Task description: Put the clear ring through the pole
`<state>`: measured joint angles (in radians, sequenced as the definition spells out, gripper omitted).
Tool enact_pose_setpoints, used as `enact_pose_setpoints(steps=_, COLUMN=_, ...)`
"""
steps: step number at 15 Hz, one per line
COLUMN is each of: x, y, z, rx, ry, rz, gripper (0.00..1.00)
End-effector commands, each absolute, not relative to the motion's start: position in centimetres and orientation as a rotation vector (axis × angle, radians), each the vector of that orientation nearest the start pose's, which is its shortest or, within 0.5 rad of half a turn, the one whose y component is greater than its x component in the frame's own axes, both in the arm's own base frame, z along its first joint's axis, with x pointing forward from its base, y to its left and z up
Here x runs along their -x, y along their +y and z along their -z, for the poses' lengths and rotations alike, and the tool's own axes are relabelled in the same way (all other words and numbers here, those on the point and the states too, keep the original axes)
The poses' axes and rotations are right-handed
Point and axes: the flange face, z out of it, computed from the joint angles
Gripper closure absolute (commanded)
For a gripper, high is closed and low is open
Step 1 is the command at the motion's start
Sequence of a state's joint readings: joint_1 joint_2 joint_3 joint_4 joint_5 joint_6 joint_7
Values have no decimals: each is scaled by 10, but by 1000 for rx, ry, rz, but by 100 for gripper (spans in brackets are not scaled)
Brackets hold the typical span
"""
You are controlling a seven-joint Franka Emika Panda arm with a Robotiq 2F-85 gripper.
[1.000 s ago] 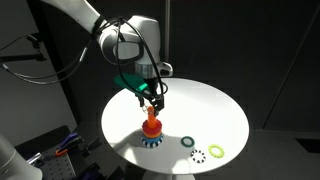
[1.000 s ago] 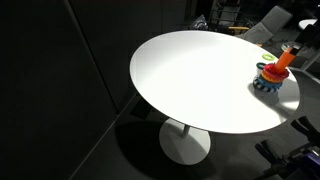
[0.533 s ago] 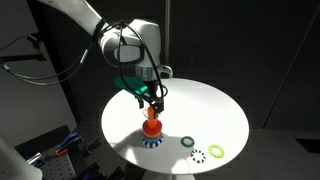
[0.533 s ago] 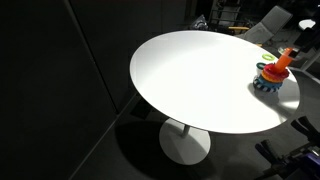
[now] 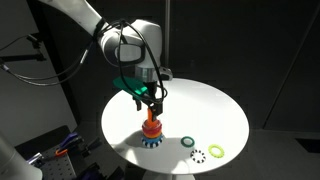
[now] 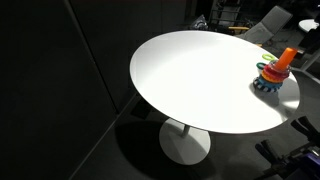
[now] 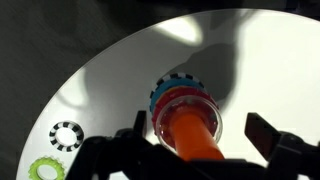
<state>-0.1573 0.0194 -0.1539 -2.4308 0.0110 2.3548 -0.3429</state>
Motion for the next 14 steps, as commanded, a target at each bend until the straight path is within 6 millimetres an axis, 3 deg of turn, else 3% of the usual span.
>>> enact_pose_setpoints(steps=1, x=-444, y=-153, z=-305, rx=3119, ry=-45, rz=-200, gripper=0)
enact_pose_setpoints(steps=8, x=-427, y=-162, z=-342, rx=3177, ry=11, rz=-209, gripper=0)
enact_pose_setpoints(steps=14, x=-403, y=-152, z=-388, rx=3152, ry=228, rz=-280, gripper=0)
